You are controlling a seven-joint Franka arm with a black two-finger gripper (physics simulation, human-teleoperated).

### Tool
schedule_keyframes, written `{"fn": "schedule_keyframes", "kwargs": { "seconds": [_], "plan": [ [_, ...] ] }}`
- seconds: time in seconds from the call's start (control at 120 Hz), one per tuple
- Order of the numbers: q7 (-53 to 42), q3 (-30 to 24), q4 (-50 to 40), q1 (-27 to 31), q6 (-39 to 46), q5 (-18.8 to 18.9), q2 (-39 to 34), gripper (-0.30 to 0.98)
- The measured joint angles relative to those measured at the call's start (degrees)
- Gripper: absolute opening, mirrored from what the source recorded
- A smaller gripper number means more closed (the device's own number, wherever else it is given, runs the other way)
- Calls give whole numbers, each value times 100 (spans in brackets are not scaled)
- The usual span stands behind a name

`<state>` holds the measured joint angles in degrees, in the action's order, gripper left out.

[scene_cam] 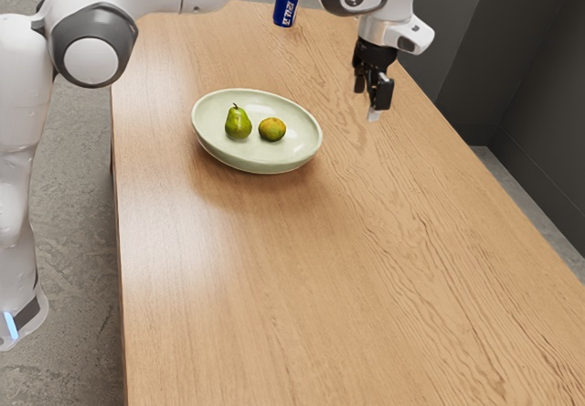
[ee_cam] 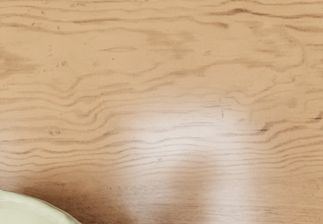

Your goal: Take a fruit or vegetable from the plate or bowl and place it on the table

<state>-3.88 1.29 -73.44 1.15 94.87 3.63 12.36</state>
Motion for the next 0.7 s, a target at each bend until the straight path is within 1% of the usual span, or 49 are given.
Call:
{"fn": "schedule_keyframes", "kwargs": {
  "seconds": [0.2,0.3,0.417,0.6,0.7],
  "plan": [
    [-186,44,8,35,110,-29,5,69],
    [-264,278,5,44,133,-234,-16,69],
    [-335,132,-62,-8,86,-351,-81,68],
    [-523,826,-810,65,87,-407,102,69],
    [-682,1102,-955,78,157,-409,157,69]
  ]
}}
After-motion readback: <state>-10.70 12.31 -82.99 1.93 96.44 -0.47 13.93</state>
